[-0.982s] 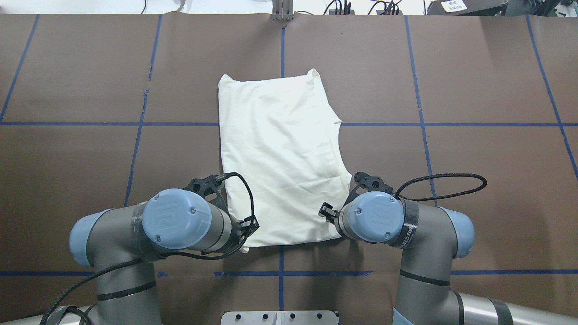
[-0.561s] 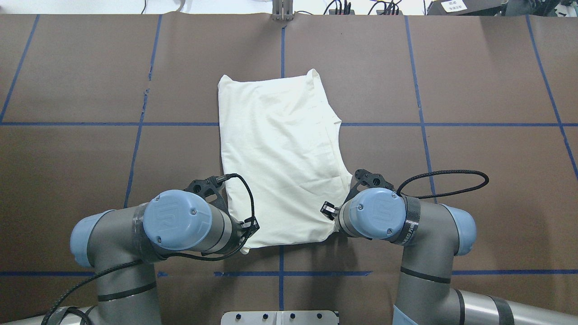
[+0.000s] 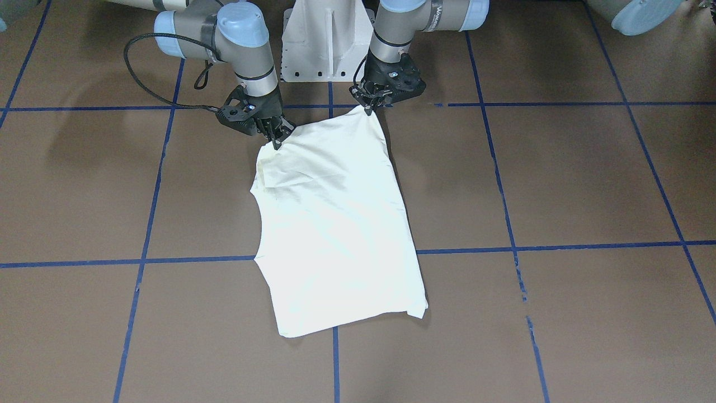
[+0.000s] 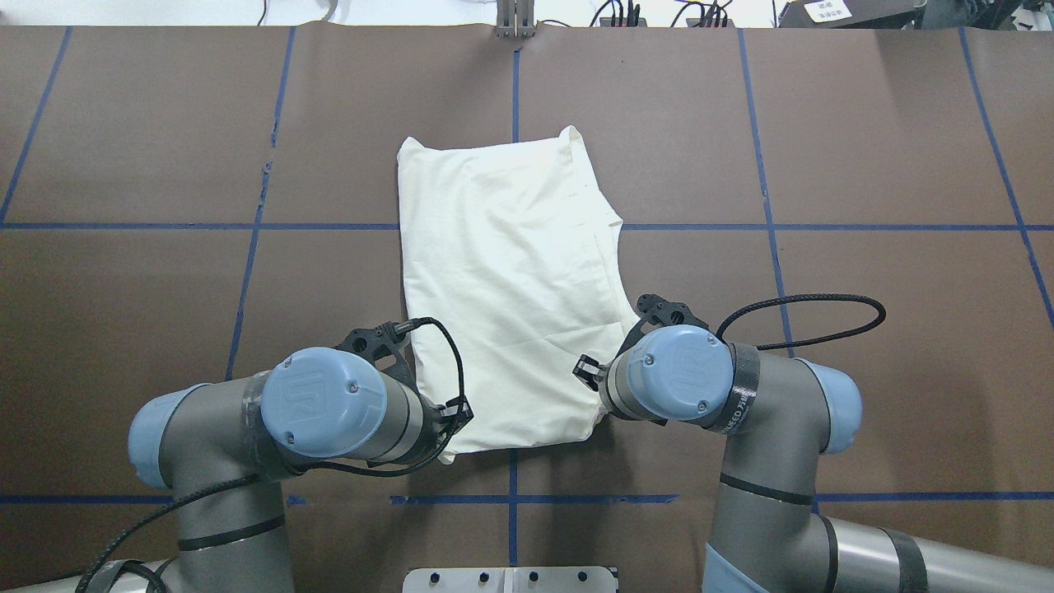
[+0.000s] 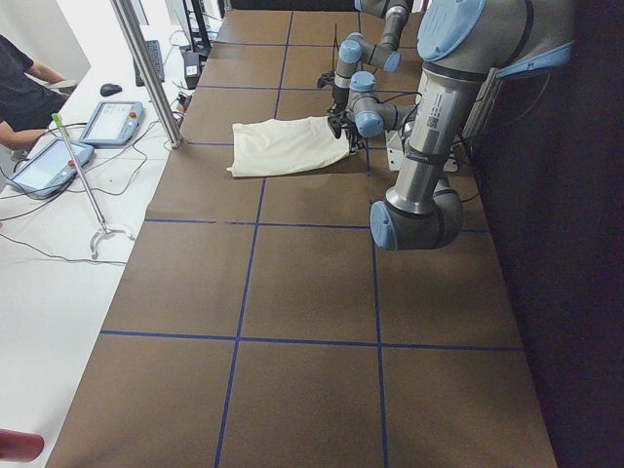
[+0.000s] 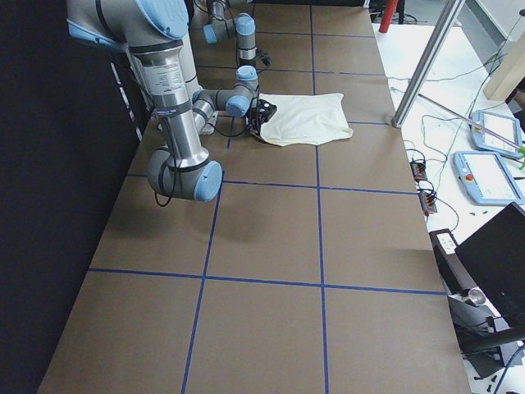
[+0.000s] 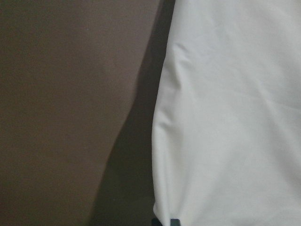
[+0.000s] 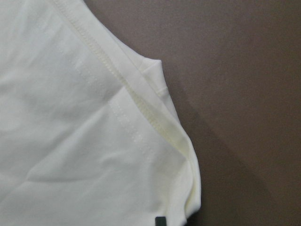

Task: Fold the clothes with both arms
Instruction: 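Lift the near edge with both grippers and fold it away from the robot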

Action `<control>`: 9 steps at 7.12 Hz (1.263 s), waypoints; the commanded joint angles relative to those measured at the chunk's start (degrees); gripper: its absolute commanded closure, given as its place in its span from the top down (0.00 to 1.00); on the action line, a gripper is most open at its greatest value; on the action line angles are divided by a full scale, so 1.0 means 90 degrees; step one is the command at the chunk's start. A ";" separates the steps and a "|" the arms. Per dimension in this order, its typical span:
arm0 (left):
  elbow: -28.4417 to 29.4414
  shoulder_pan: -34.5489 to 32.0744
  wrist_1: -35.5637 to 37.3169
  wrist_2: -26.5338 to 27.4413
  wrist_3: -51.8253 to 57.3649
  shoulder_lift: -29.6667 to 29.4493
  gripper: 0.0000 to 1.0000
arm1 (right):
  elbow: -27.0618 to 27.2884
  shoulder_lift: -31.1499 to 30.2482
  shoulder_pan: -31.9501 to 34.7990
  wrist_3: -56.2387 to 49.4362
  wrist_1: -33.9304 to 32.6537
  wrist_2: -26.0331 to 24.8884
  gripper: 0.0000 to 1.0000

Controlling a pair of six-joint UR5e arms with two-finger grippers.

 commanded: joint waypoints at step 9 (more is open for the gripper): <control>-0.0904 -0.0492 0.0650 -0.0004 0.1660 -0.0086 0.00 | 0.0893 -0.0471 0.1063 -0.0550 0.0053 0.1430 0.00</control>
